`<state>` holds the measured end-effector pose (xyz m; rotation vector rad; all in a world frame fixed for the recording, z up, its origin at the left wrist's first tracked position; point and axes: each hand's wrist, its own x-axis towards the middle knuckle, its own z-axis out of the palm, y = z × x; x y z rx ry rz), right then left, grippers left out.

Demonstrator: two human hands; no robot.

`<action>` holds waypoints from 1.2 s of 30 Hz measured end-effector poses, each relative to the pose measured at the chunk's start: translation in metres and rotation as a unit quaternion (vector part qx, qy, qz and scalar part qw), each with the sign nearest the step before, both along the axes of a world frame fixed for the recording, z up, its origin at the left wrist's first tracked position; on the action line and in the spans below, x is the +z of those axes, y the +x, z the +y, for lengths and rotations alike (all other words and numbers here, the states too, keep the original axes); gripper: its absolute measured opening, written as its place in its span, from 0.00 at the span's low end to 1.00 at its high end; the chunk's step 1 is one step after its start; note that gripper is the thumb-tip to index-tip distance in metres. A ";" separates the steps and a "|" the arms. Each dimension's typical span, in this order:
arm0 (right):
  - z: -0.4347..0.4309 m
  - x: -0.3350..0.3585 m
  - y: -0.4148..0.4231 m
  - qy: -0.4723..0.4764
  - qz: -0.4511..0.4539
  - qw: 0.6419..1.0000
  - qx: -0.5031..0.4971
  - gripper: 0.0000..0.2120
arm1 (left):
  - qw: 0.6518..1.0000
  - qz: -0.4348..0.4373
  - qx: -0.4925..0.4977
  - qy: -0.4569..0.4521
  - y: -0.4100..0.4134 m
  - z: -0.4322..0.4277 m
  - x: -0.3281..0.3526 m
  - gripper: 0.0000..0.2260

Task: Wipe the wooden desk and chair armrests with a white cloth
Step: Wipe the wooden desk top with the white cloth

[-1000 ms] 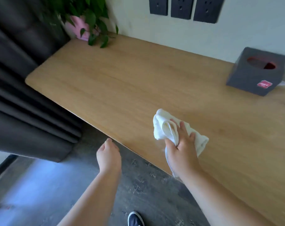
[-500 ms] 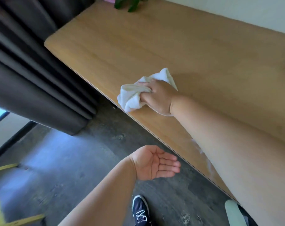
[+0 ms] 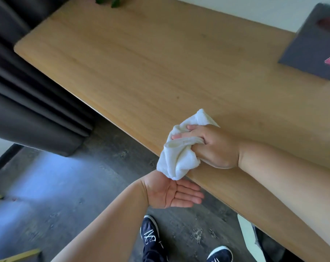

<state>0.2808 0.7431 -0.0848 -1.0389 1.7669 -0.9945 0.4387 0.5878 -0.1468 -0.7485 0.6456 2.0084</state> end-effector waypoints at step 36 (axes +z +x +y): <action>0.105 0.029 0.145 0.007 0.043 0.942 -0.334 0.19 | 0.898 -0.033 0.388 -0.207 0.035 0.108 0.007 0.08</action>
